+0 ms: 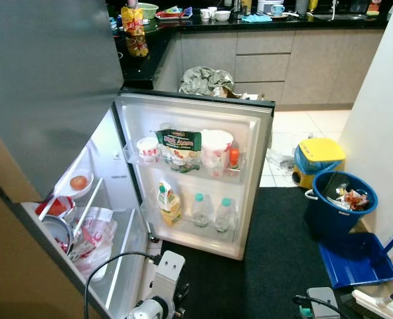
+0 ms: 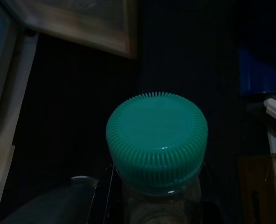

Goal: Restocking fridge

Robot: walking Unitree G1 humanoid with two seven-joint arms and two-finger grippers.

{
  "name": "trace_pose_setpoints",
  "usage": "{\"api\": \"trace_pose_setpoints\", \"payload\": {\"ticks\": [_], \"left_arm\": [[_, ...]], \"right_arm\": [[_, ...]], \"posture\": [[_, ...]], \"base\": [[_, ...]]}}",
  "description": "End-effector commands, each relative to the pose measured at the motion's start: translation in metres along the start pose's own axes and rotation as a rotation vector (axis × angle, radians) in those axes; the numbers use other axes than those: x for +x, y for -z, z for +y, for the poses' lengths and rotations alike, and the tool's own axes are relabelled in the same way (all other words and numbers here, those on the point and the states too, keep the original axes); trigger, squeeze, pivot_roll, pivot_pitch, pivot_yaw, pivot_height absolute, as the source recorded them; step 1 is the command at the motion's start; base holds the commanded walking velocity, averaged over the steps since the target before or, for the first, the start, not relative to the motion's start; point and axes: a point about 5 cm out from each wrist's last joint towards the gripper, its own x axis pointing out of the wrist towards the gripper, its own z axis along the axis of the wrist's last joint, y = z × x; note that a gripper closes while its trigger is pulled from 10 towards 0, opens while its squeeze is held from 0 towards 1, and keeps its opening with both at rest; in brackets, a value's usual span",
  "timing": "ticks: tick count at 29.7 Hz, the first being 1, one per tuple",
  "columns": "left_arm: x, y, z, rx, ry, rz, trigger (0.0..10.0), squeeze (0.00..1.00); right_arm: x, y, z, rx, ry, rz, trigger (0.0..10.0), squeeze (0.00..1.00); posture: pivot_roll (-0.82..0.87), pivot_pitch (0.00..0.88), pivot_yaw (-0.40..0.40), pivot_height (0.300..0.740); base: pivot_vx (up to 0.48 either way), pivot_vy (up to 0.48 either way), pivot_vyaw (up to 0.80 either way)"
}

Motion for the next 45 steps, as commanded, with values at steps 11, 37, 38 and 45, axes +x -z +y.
{"api": "trace_pose_setpoints", "payload": {"ticks": [11, 37, 38, 45], "left_arm": [[0.000, 0.002, -0.004, 0.011, 0.028, 0.015, 10.0, 0.00], [0.001, 0.001, -0.017, 0.008, 0.113, -0.014, 10.0, 0.00], [0.001, 0.001, -0.017, 0.008, 0.113, -0.014, 10.0, 0.00], [0.001, 0.001, -0.016, 0.009, 0.112, -0.017, 10.0, 0.00]], "right_arm": [[0.001, -0.002, -0.002, 0.013, 0.013, -0.004, 10.0, 0.00], [-0.004, 0.007, -0.006, 0.042, 0.020, 0.004, 10.0, 0.00], [-0.004, 0.007, -0.006, 0.042, 0.020, 0.004, 10.0, 0.00], [-0.005, 0.007, -0.009, 0.041, 0.021, 0.003, 10.0, 0.00]], "posture": [[-0.14, 0.005, 0.037, 0.734], [-0.16, 0.020, 0.052, 0.734], [-0.16, 0.020, 0.052, 0.734], [-0.16, 0.018, 0.049, 0.734]], "base": [[0.303, 0.000, 0.00], [0.045, 0.000, -0.26], [0.000, 0.000, -0.79], [0.000, 0.000, -0.79]]}}
